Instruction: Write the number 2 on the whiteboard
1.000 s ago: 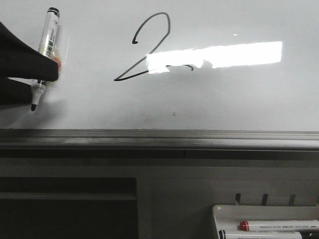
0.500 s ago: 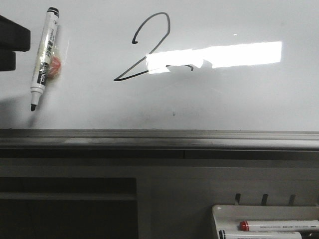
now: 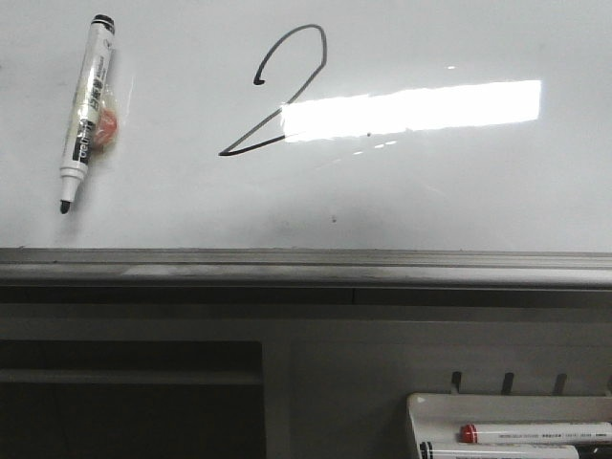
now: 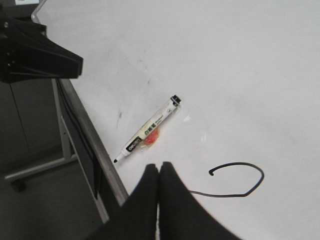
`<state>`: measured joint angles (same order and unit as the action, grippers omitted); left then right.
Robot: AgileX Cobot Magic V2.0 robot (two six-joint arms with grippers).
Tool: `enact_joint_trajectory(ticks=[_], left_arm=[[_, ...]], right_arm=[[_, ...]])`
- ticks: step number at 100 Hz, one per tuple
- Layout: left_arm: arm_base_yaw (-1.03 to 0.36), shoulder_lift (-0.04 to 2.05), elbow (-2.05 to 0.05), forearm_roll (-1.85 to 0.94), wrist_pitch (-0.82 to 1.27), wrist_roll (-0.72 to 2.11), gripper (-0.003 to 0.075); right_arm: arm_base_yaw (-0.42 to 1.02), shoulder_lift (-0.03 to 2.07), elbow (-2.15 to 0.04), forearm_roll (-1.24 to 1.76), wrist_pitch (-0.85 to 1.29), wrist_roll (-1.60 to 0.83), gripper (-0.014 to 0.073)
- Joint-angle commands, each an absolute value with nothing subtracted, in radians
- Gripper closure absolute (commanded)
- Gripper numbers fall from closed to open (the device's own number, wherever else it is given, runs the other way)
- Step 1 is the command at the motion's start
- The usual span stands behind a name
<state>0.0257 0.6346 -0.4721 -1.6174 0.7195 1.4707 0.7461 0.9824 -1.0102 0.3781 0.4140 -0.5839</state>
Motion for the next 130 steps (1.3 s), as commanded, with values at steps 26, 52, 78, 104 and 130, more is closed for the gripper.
enact_joint_trajectory(ticks=[26,52,78,104,130], left_arm=[[0.029,0.306,-0.457,-1.629,0.369,1.46,0.0741],[0.029,0.154,-0.383,-1.565,0.235,1.458,0.0741],[0.029,0.13,-0.325,-1.567,0.194,1.456,0.0741],[0.029,0.13,-0.325,-1.569,0.301,1.456,0.0741],[0.029,0.13,-0.325,-1.569,0.301,1.456,0.0741]], right_arm=[[0.739,0.585,-0.642,0.384,0.031,-0.592,0.0663],[0.739,0.237,-0.336,0.384,0.026,-0.592,0.0664],[0.739,0.048,-0.25,0.384,0.141,-0.592,0.0664],[0.739,0.04,-0.243,0.384,0.142,-0.592,0.0664],[0.739,0.04,-0.243,0.384,0.142,-0.592,0.0664]])
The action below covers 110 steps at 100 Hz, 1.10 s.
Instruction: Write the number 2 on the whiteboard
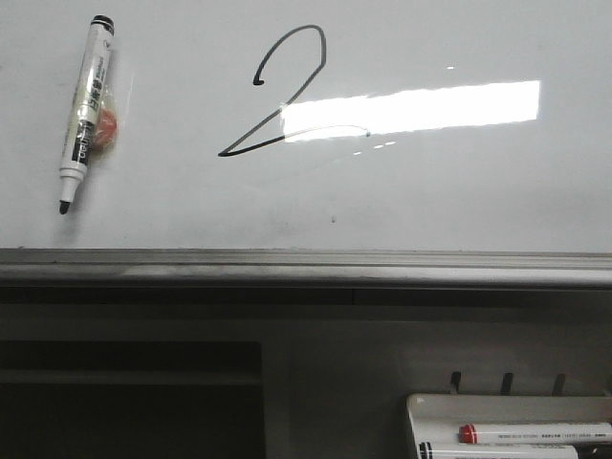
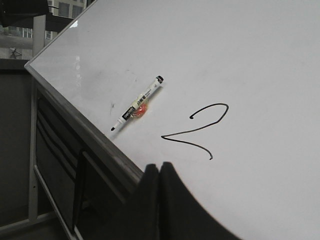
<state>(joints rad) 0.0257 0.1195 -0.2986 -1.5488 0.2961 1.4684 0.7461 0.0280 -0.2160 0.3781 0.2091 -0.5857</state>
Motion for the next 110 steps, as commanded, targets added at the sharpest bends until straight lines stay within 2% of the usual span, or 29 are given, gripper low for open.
enact_joint_trajectory(ticks=[1,16,29,36,51,60,70,77,84,106,110], left_arm=[[0.029,0.13,-0.325,-1.569,0.301,1.456,0.0741],[0.029,0.13,-0.325,-1.543,0.301,1.456,0.0741],[0.029,0.13,-0.332,-1.163,0.314,1.381,0.0741],[0.029,0.128,-0.334,-0.917,0.311,1.099,0.0741],[0.029,0.096,-0.319,-0.348,0.405,0.214,0.0741],[0.027,0.036,-0.282,-0.09,0.384,0.017,0.0741],[0.027,-0.036,-0.199,0.123,0.157,-0.085,0.0741],[0.027,-0.024,-0.153,0.167,-0.021,-0.133,0.0741],[0.027,-0.024,-0.11,0.167,-0.079,-0.134,0.0741],[0.027,-0.03,0.014,0.117,-0.082,-0.134,0.0741],[0.027,-0.03,0.012,0.115,0.0,-0.134,0.0741]], right_arm=[[0.739,0.04,-0.243,0.384,0.142,-0.592,0.0664],[0.739,0.04,-0.243,0.384,0.142,-0.592,0.0664],[0.739,0.04,-0.243,0.384,0.142,-0.592,0.0664],[0.739,0.04,-0.243,0.384,0.142,-0.592,0.0664],[0.739,0.04,-0.243,0.384,0.142,-0.592,0.0664],[0.739,0.04,-0.243,0.384,0.142,-0.592,0.0664],[0.739,0.04,-0.243,0.384,0.142,-0.592,0.0664],[0.739,0.038,-0.243,0.384,0.146,-0.592,0.0664],[0.739,0.038,-0.243,0.384,0.143,-0.592,0.0664],[0.739,0.038,-0.243,0.384,0.142,-0.592,0.0664],[0.739,0.038,-0.243,0.384,0.142,-0.592,0.0664]])
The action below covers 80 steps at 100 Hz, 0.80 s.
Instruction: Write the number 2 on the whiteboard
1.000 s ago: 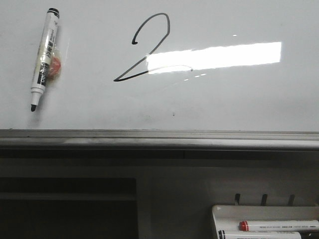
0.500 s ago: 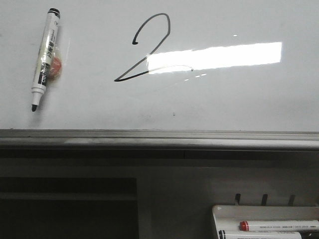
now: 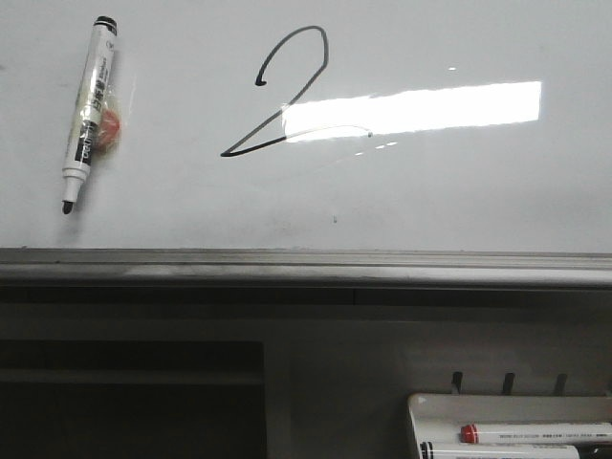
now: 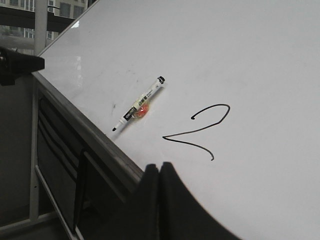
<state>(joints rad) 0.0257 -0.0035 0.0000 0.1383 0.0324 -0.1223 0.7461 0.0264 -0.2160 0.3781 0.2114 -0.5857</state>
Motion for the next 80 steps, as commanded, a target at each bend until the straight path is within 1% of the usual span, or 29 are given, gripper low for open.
enact_joint_trajectory(ticks=[1,29,80], left_arm=[[0.027,-0.03,0.012,0.115,0.0,-0.134,0.0741],[0.027,-0.03,0.012,0.113,0.275,-0.131,0.0741],[0.027,-0.03,0.012,0.113,0.27,-0.131,0.0741]], right_arm=[[0.739,0.038,-0.243,0.384,0.142,-0.592,0.0664],[0.739,0.038,-0.243,0.384,0.142,-0.592,0.0664],[0.739,0.038,-0.243,0.384,0.142,-0.592,0.0664]])
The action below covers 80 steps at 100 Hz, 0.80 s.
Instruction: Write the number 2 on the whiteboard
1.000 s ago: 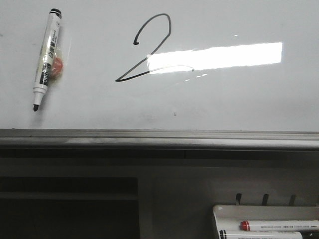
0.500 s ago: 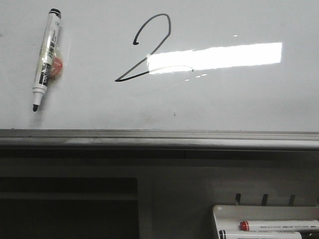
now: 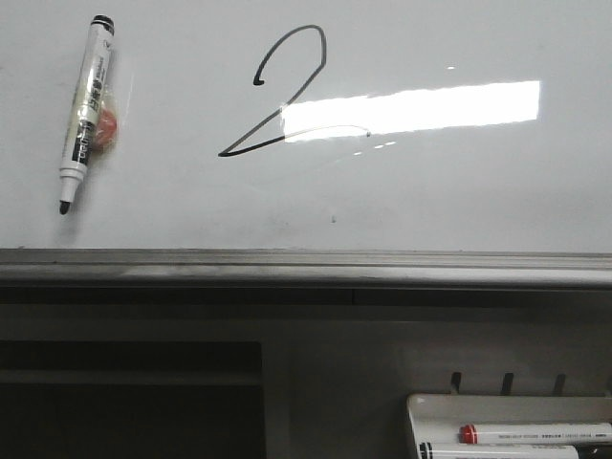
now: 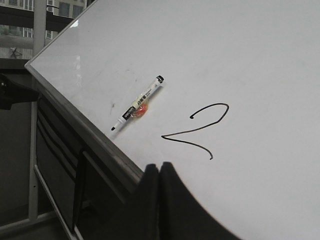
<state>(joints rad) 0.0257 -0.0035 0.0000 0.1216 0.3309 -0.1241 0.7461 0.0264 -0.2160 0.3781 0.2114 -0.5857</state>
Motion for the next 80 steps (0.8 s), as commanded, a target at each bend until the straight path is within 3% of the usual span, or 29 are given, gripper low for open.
enact_joint_trajectory(ticks=[1,46,54,67,80], left_arm=[[0.027,-0.03,0.012,0.113,0.27,-0.131,0.0741],[0.027,-0.03,0.012,0.113,0.27,-0.131,0.0741],[0.027,-0.03,0.012,0.113,0.27,-0.131,0.0741],[0.027,-0.03,0.012,0.113,0.27,-0.131,0.0741],[0.027,-0.03,0.012,0.113,0.27,-0.131,0.0741]], right_arm=[[0.739,0.038,-0.243,0.384,0.142,-0.592,0.0664],[0.737,0.038,-0.243,0.384,0.136,-0.592,0.0664],[0.719,0.038,-0.243,0.283,0.128,-0.502,0.0664],[0.603,0.038,-0.242,-0.014,0.134,-0.125,0.0664],[0.418,0.038,-0.241,-0.072,0.134,-0.099,0.0664]])
